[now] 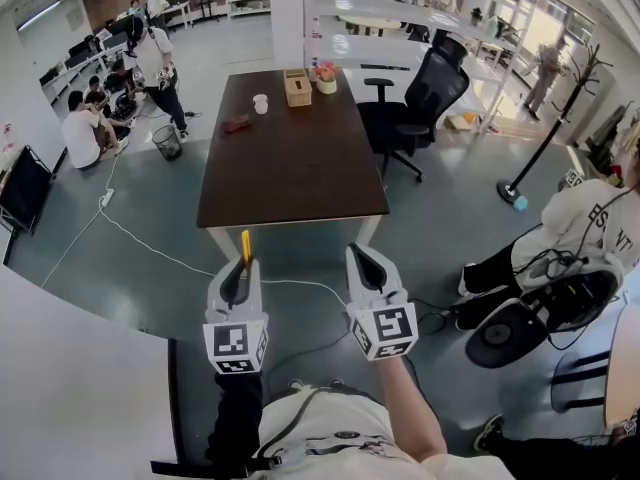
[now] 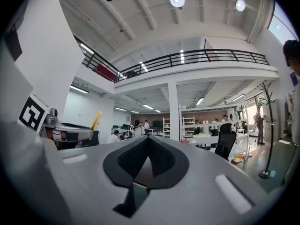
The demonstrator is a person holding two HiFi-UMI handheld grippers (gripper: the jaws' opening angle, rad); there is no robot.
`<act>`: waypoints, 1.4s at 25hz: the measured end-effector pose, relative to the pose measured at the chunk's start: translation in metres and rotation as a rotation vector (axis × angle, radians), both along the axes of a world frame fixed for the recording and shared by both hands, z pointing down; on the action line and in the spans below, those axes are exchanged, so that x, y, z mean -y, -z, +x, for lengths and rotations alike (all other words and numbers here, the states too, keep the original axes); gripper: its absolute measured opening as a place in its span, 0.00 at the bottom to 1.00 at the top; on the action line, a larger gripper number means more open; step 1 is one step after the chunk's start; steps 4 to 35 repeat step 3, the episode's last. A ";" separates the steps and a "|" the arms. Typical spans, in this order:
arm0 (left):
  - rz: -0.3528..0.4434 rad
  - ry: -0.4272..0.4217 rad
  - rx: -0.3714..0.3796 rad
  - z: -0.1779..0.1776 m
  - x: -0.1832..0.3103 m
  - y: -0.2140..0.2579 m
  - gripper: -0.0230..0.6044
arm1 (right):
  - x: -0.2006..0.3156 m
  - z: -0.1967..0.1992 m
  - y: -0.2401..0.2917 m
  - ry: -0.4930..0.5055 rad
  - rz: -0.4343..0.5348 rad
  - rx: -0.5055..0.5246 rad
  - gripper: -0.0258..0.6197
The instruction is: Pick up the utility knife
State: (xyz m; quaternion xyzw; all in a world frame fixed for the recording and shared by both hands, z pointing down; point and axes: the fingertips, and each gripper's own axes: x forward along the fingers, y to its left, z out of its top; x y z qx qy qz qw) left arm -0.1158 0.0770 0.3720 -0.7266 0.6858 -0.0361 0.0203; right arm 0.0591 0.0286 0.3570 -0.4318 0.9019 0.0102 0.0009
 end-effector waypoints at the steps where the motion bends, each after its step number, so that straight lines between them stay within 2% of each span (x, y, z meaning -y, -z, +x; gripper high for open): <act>1: 0.001 -0.001 0.001 0.000 0.001 0.000 0.11 | 0.001 -0.001 0.000 0.000 0.001 -0.002 0.04; 35: 0.004 -0.003 0.002 0.000 0.002 -0.001 0.11 | 0.003 -0.002 -0.001 0.000 0.003 -0.005 0.04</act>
